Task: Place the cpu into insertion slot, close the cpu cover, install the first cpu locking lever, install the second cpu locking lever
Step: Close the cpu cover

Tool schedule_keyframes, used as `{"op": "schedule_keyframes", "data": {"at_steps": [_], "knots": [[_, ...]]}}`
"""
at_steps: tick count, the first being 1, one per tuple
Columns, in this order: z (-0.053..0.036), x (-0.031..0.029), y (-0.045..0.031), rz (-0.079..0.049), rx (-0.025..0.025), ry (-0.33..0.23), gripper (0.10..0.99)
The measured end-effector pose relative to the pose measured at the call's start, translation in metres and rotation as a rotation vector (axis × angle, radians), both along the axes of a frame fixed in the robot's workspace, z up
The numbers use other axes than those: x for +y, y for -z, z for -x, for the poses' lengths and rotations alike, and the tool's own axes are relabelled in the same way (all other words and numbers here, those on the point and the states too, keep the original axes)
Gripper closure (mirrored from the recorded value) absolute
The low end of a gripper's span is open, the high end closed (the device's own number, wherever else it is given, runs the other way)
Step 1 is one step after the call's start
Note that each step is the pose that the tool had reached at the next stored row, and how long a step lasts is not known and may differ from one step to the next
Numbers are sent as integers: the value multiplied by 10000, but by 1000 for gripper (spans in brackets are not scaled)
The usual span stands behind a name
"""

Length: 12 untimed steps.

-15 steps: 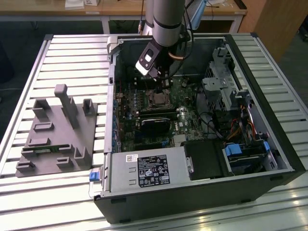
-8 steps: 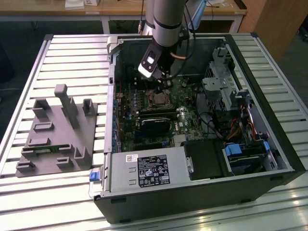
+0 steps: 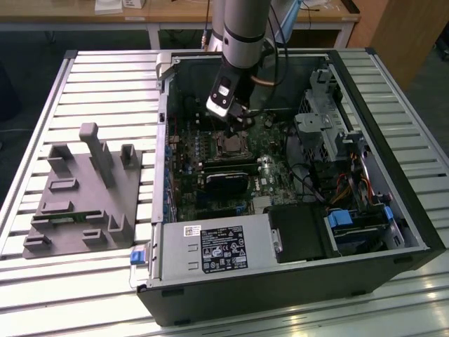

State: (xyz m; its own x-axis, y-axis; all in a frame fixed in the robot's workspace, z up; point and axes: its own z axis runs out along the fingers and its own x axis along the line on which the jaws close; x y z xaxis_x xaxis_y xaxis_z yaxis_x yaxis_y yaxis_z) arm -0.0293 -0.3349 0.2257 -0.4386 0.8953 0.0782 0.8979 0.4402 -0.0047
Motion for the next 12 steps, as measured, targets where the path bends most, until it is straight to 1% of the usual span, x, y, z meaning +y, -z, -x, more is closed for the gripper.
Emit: {"op": "schedule_keyframes", "data": {"at_steps": [9, 10, 11, 12], "knots": [[0, 0, 8, 0, 0, -1646, 980], [0, 0, 10, 0, 0, -2007, 980], [0, 0, 10, 0, 0, -2185, 980], [0, 0, 12, 0, 0, -2545, 980]]}}
